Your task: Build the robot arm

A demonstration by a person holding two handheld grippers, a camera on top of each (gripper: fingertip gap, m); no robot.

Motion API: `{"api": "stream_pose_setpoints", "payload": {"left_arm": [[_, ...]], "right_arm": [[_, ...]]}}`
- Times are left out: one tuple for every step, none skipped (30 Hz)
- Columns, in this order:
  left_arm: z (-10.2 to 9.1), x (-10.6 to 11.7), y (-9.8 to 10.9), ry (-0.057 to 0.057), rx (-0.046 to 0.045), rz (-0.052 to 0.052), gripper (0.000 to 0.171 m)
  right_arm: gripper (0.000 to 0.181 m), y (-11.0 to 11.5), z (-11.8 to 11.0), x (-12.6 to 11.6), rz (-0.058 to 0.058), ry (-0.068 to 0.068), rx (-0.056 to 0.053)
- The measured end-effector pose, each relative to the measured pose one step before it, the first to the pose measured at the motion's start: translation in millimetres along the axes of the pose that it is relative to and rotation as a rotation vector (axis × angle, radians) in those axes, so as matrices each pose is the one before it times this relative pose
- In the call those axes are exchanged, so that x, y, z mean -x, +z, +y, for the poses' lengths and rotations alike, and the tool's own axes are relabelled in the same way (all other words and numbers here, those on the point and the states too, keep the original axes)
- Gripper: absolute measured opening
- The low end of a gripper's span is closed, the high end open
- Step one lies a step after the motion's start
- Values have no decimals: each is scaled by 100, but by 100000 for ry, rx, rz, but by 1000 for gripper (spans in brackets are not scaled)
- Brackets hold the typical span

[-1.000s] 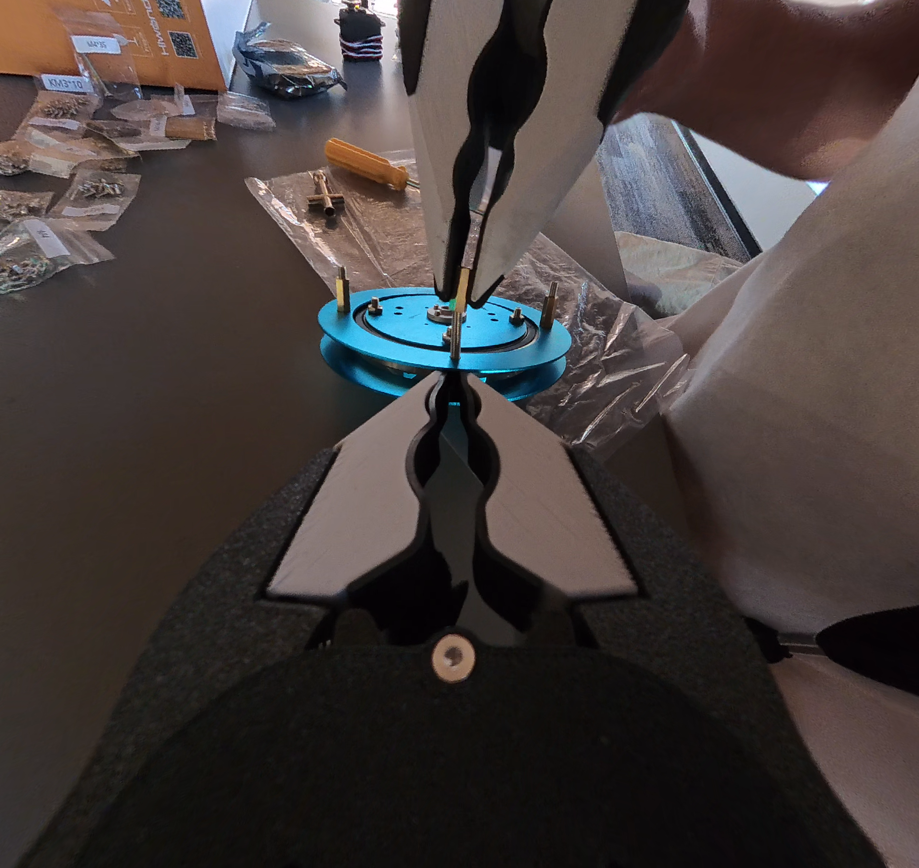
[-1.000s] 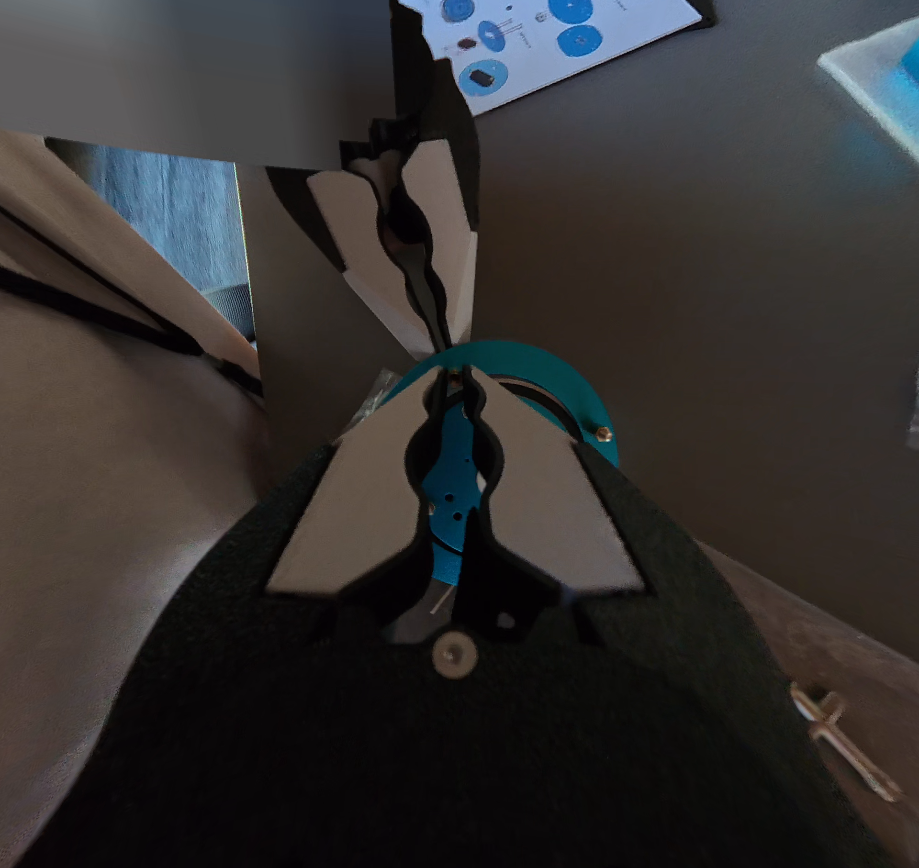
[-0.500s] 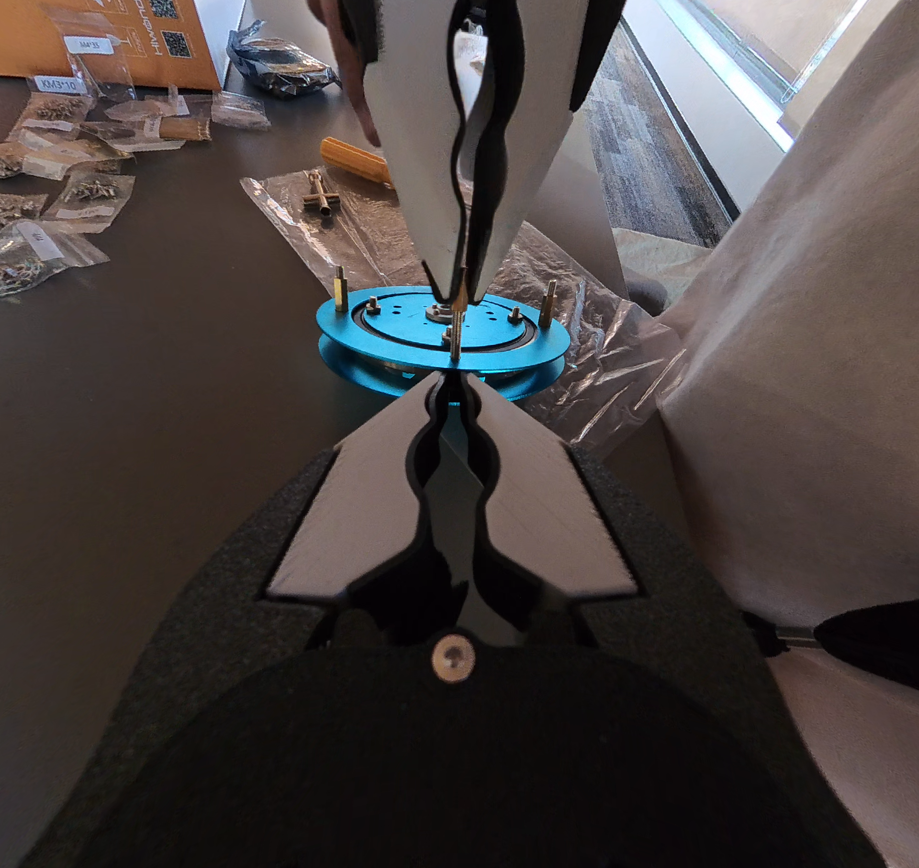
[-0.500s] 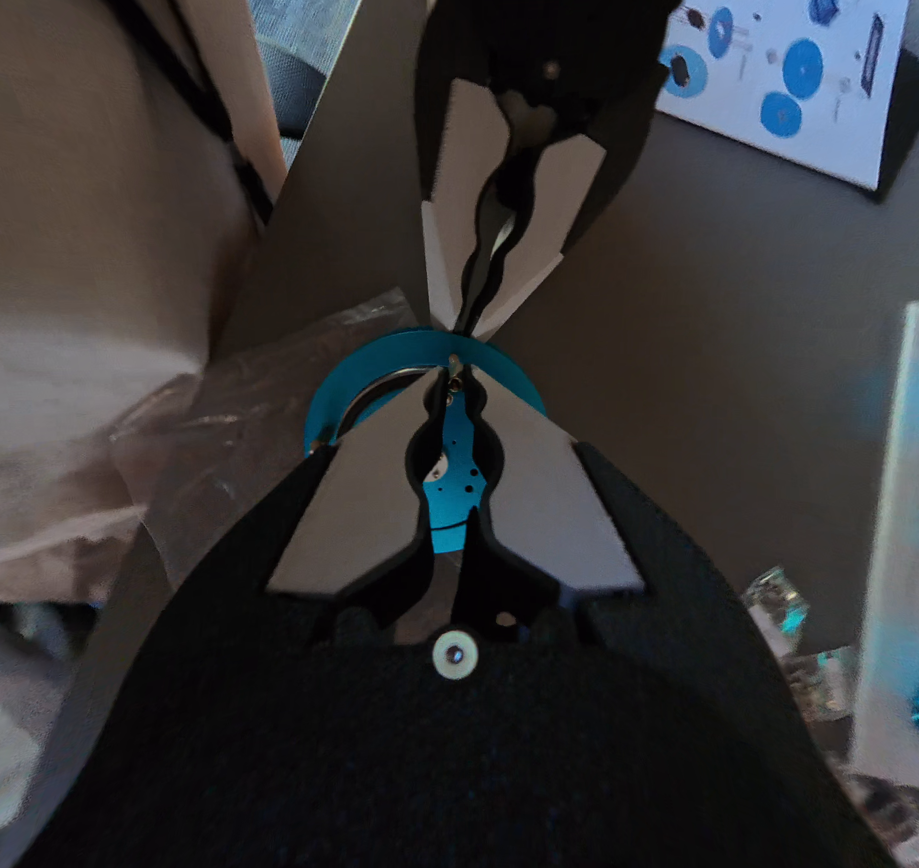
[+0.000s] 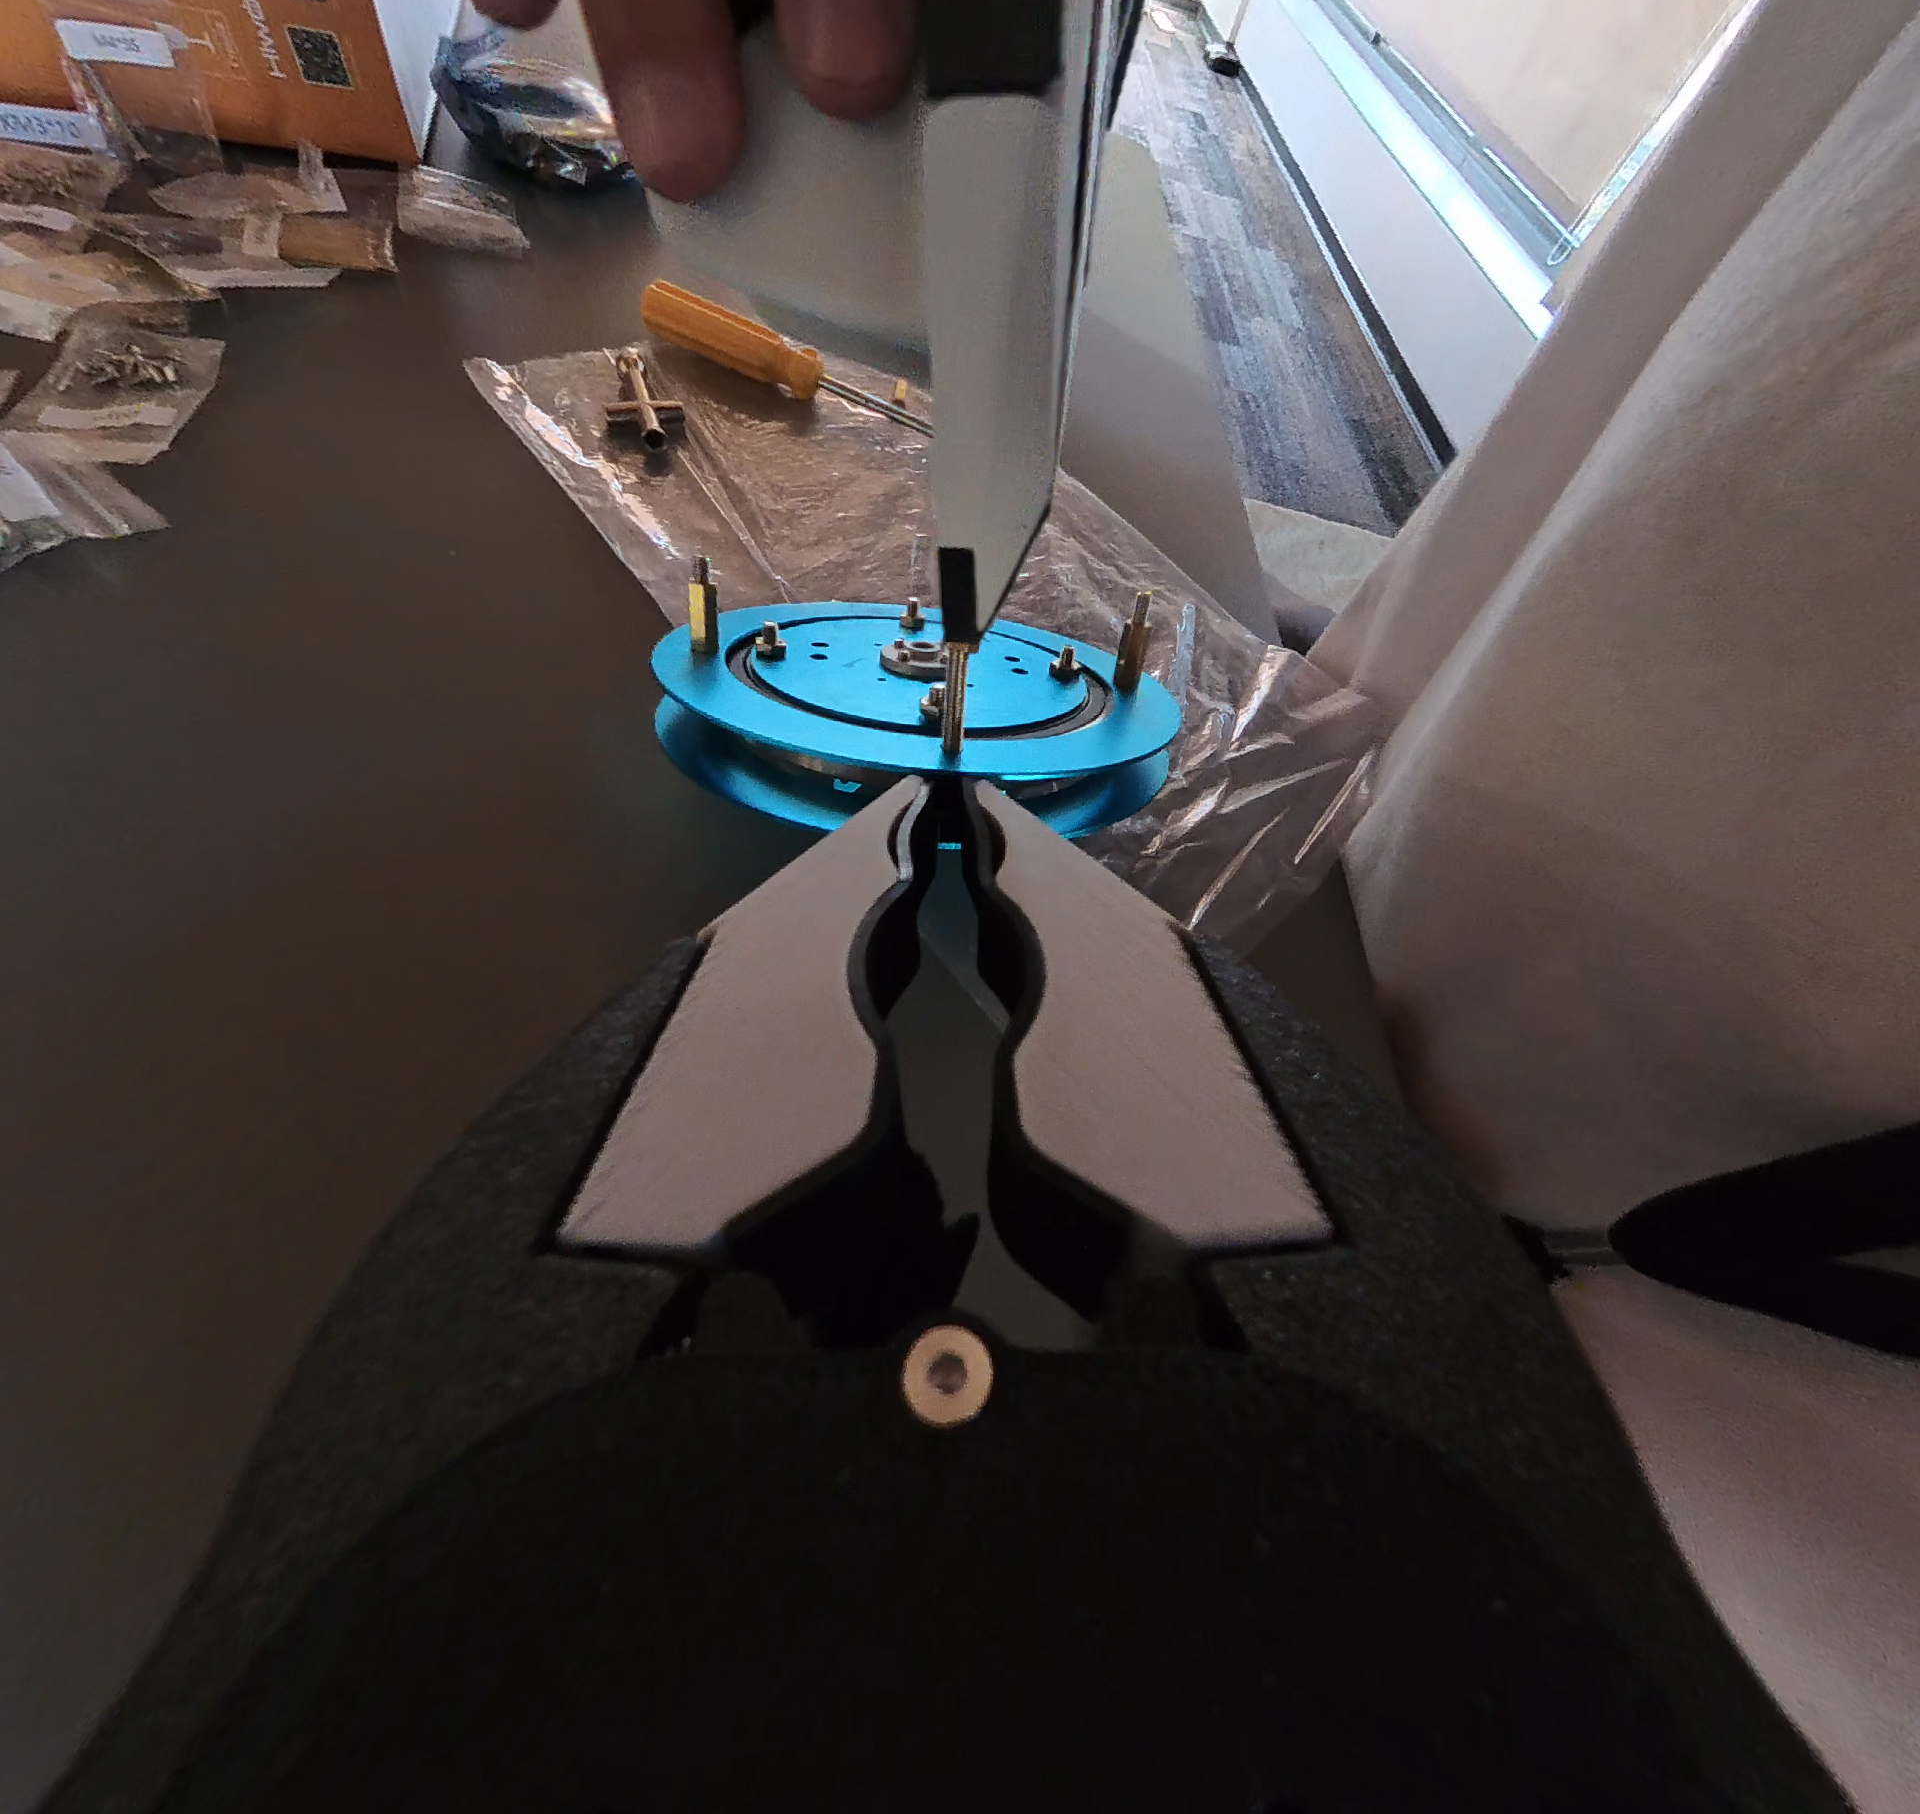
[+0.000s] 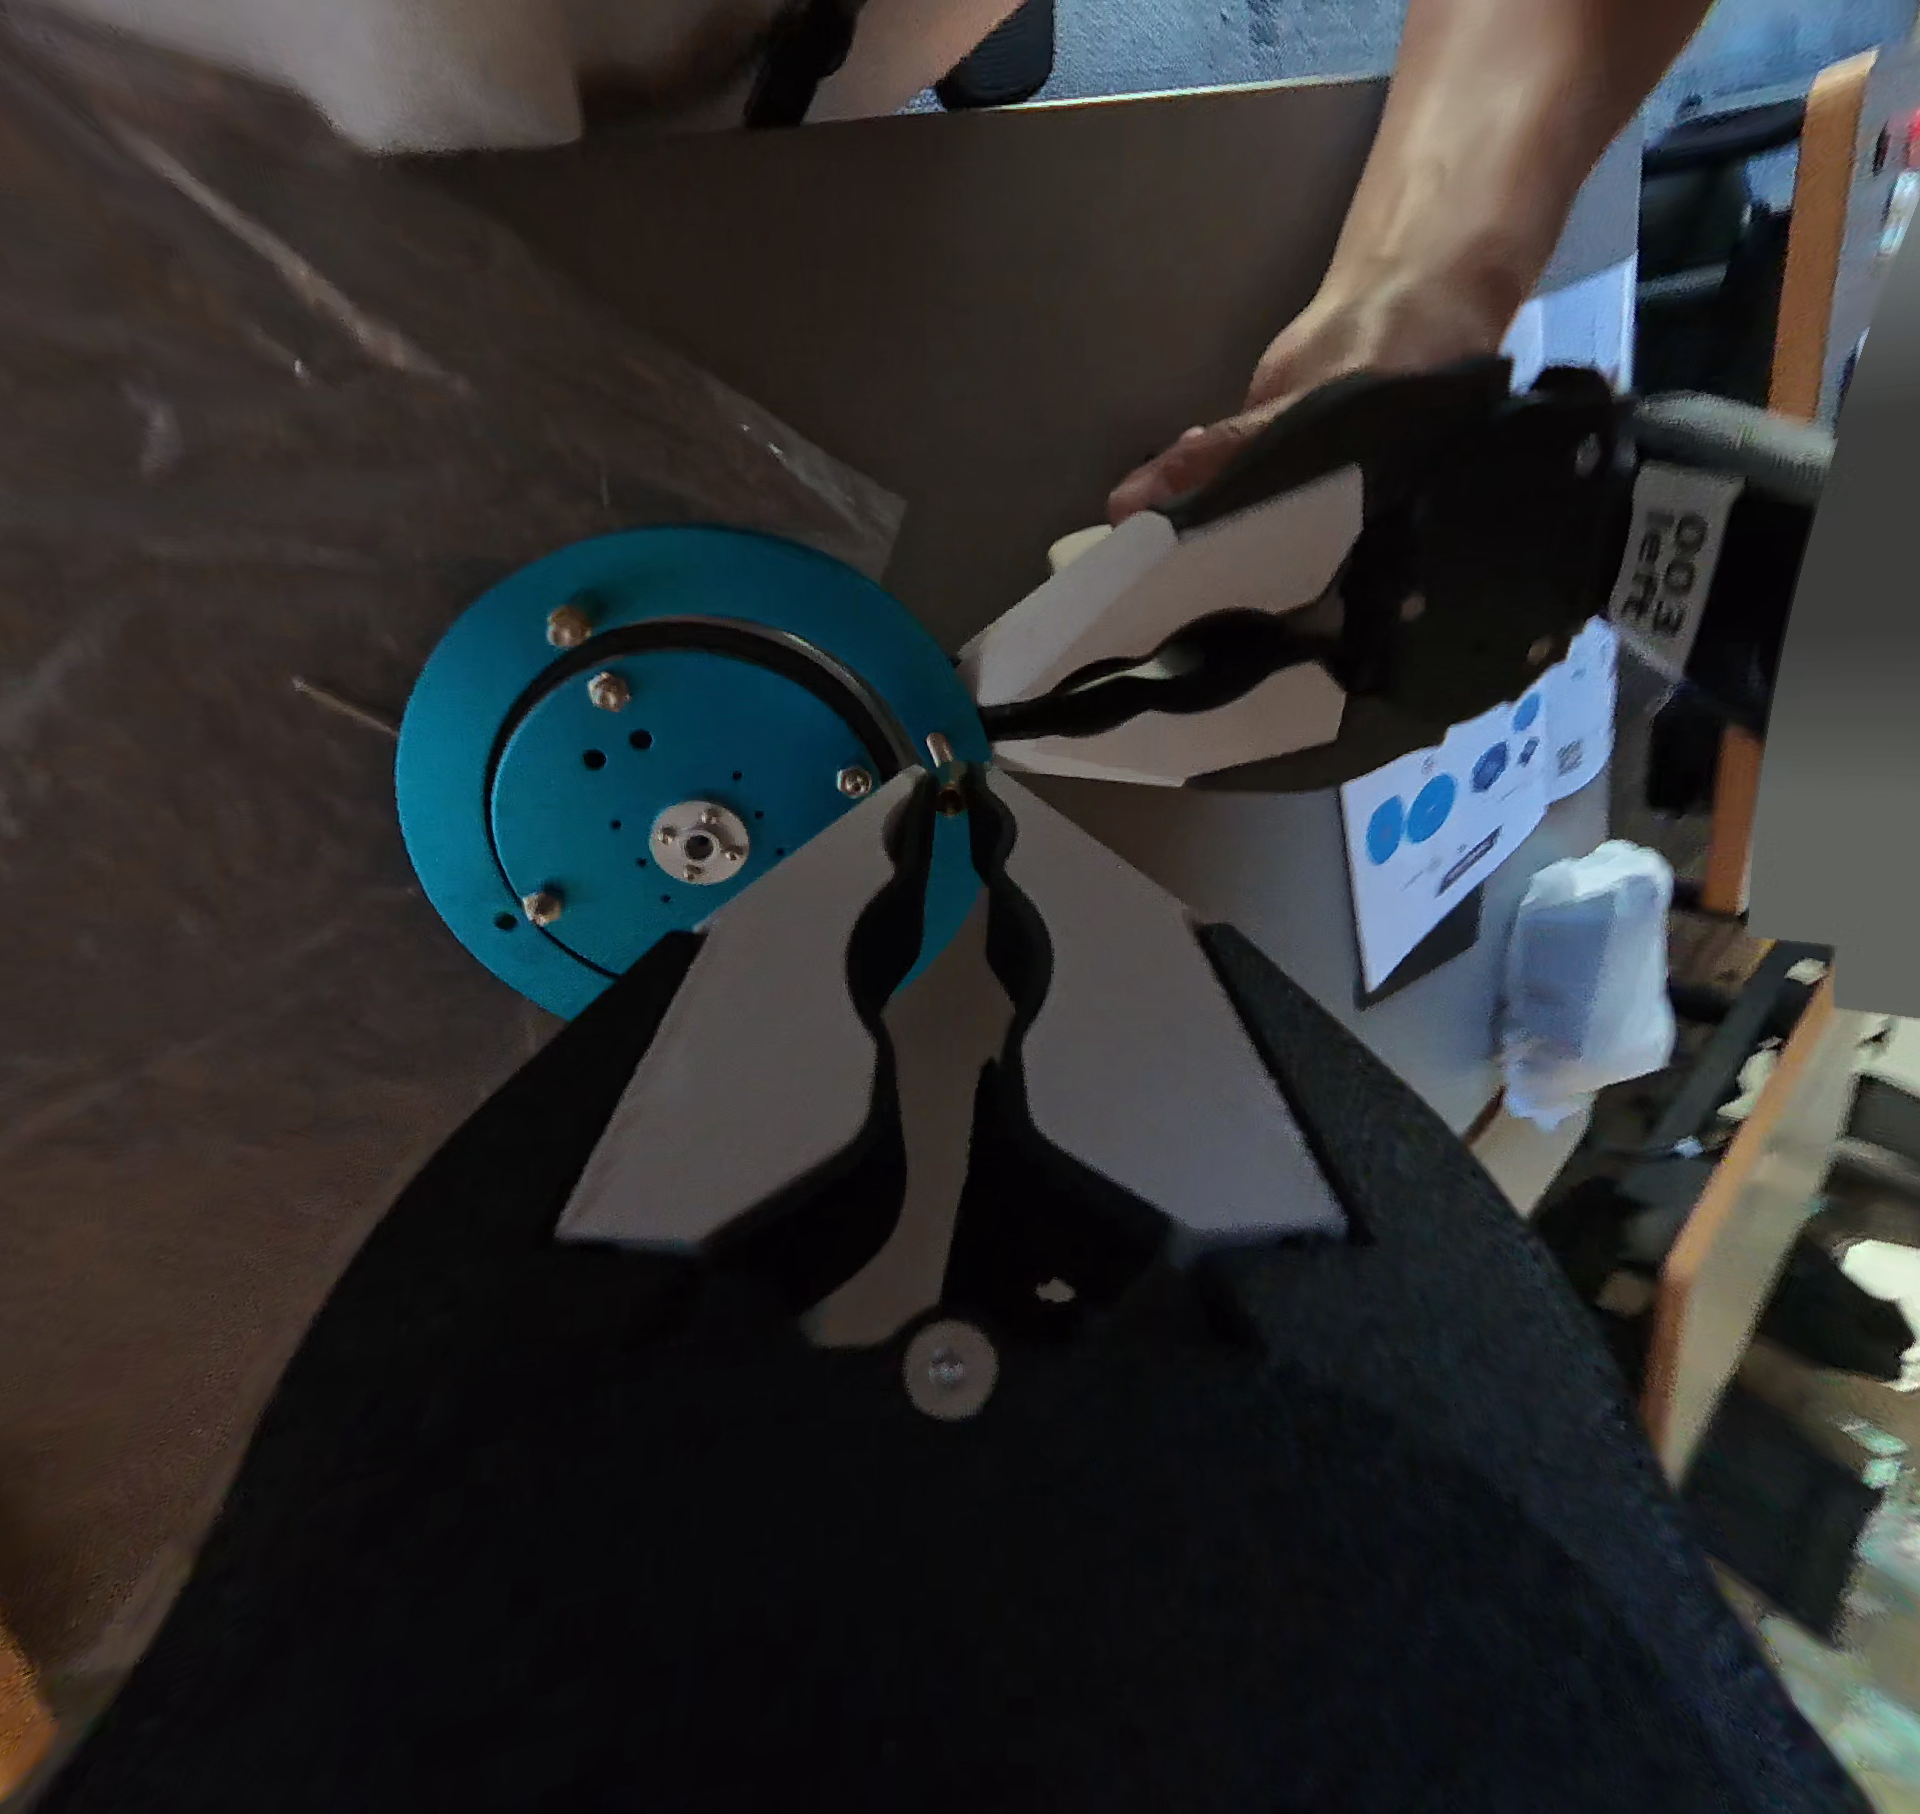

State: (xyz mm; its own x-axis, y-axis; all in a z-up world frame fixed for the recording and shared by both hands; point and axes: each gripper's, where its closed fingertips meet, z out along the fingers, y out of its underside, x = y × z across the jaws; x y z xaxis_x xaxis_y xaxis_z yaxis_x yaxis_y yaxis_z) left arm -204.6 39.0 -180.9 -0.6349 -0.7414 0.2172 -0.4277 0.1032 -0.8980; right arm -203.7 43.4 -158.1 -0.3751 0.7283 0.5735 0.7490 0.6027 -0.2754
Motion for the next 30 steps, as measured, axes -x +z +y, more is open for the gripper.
{"api": "stream_pose_setpoints", "payload": {"left_arm": [[-2, -32, 3, -325, 201, 1371, 2], [35, -45, -6, 575, 447, 1404, 1], [6, 36, 0, 1655, 503, 691, 1], [32, 72, 1, 2039, 689, 439, 2], [14, 92, -7, 1619, 701, 475, 3], [17, 120, 4, 933, 509, 490, 3], [37, 103, -5, 397, 461, 831, 4], [38, 125, 3, -64, 386, 769, 3], [-6, 111, 5, -524, 147, 772, 2], [-2, 68, -4, -819, 97, 1047, 2], [-12, 44, -3, -813, -10, 1069, 2], [-21, 14, -9, -664, -64, 1096, 2], [12, -9, -7, -548, 92, 1090, 2], [-19, -8, -12, -673, -100, 995, 2], [-48, -12, -12, -787, -263, 897, 2], [-32, -37, -2, -619, -109, 1019, 3], [-9, -40, 15, -260, -11, 740, 3], [11, -43, 28, -28, 162, 433, 1], [37, -46, 48, 167, 293, 336, 2], [16, -49, 50, 300, 232, 199, 3], [3, -44, 25, 297, 138, 221, 2], [-20, -16, 8, 302, -47, -11, 3], [7, -1, 8, 333, 8, -331, 2], [27, 17, 14, 366, 207, -479, 2], [56, 53, 35, 355, 380, -690, 2], [80, 24, 61, 425, 567, -563, 2], [79, -23, 71, 471, 607, -199, 3], [58, -17, 57, 314, 449, -87, 2], [30, -21, 23, 81, 234, 78, 2], [22, 14, 15, -172, 123, 4, 2]], "right_arm": [[5, 9, -68, 26, -46, -4842, -391], [5, 26, -87, 22, -72, -4367, -804], [5, 18, -34, 10, 245, -5003, -606], [5, 6, 9, 38, 359, -5286, -694], [5, 17, 38, 23, 308, -4994, -674], [5, 9, 87, 8, 271, -5292, -162], [5, 25, 51, 40, 255, -5980, -377], [5, 15, 103, 79, -32, -7041, -2], [5, -1, 125, 70, -36, -7572, 324], [5, -3, 73, 49, -120, -6926, -266], [5, -17, 65, 48, -542, -5826, -311], [5, -25, 20, 17, -549, -5811, -447], [5, 5, 4, 29, -564, -5744, -873], [5, -1, 15, 3, -508, -5267, -922], [4, -38, 8, 10, -659, -4575, -1258], [5, -32, -26, -8, -631, -3156, -1845], [5, -11, -52, -34, -602, -1557, -1874], [5, 4, -71, -14, -521, -390, -1977], [5, 26, -108, 1, -339, -679, -2360], [5, 17, -100, -20, -326, 93, -2530], [5, 7, -77, -31, -409, 3687, -3101], [5, -28, -34, -34, -483, 6169, -2941], [5, -6, 1, -26, 332, 6767, -2653], [5, 21, -10, -1, 929, 6206, -2593], [5, 35, 3, 28, 1145, 4813, -1657], [5, 79, -12, 63, 1360, 2373, -837], [5, 77, -62, 52, 1265, 441, -537], [5, 64, -42, 33, 722, 72, -32], [5, 35, -26, 21, 326, 948, -100], [5, 29, 14, 1, -39, 2276, -204]]}}
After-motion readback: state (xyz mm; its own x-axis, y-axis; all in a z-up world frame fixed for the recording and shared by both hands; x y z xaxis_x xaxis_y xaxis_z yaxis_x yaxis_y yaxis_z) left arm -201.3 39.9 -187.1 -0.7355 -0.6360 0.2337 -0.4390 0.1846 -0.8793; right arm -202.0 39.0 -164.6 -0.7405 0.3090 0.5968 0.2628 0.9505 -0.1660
